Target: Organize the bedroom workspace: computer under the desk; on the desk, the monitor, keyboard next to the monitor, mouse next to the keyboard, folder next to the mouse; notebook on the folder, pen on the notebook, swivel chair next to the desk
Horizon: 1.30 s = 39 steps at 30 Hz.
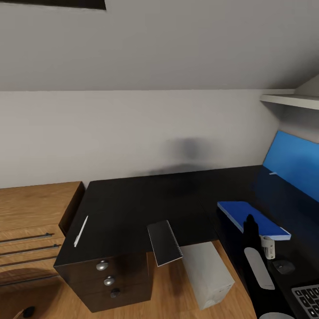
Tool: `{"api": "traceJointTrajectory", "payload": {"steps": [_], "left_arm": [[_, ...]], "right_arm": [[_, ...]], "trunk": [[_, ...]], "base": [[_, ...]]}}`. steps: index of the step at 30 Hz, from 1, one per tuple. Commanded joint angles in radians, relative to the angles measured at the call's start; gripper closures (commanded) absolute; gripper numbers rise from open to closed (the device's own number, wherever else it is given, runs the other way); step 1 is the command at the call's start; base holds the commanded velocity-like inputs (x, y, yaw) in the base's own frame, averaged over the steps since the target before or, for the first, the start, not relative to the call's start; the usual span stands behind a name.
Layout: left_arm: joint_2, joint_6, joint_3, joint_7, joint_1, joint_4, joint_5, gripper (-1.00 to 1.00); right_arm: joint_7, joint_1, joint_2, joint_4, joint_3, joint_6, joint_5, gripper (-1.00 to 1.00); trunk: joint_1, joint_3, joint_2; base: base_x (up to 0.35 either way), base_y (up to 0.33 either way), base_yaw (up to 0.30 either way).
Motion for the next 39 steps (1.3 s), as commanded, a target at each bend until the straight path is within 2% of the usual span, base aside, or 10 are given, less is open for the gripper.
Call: {"api": "traceJointTrajectory", "payload": {"steps": [1,39], "left_arm": [[0.000,-0.003,-0.001,0.003,-0.001,0.001,0.003,-1.00],[0.000,-0.005,-0.001,0.003,-0.001,0.000,0.003,-1.00]], "right_arm": [[-0.001,-0.001,0.000,-0.001,0.000,-0.003,-0.008,-1.00],[-0.001,-0.001,0.000,-0.001,0.000,-0.003,-0.007,-1.00]], "trunk": [[0.000,-0.001,-0.001],[0.000,-0.001,-0.001]], "base": [[0.000,0.000,0.000],[-0.067,0.000,0.000]]}}
